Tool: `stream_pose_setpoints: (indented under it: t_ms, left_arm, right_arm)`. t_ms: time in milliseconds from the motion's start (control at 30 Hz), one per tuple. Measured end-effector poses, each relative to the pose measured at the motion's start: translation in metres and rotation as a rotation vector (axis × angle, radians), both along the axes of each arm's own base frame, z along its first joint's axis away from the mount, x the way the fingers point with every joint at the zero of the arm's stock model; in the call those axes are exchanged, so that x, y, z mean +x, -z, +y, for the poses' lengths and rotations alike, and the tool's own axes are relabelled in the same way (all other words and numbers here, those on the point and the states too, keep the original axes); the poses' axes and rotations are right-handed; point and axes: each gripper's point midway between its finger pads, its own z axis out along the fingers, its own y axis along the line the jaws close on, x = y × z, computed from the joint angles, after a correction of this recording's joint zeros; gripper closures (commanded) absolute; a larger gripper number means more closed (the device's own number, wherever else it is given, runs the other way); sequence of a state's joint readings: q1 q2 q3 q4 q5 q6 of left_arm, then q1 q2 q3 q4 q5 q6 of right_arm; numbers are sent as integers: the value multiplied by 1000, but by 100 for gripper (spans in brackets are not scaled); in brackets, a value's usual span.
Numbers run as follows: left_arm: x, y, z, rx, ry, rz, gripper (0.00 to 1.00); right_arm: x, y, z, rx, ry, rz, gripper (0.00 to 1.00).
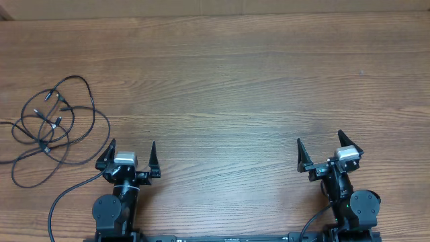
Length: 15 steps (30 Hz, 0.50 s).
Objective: Untangle cables
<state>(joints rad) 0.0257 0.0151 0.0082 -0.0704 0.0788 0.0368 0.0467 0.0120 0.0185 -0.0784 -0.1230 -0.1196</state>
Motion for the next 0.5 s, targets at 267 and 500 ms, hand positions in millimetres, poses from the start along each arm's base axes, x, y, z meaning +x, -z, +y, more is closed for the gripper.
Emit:
stream_pose_setpoints:
  t_ms: [267, 500]
  left_arm:
    - [0, 0, 0, 0, 0, 0, 0]
    - [0, 0, 0, 0, 0, 0, 1]
  right_arm:
    - [0, 0, 0, -1, 0, 0, 0]
    - [0, 0, 0, 0, 0, 1, 0]
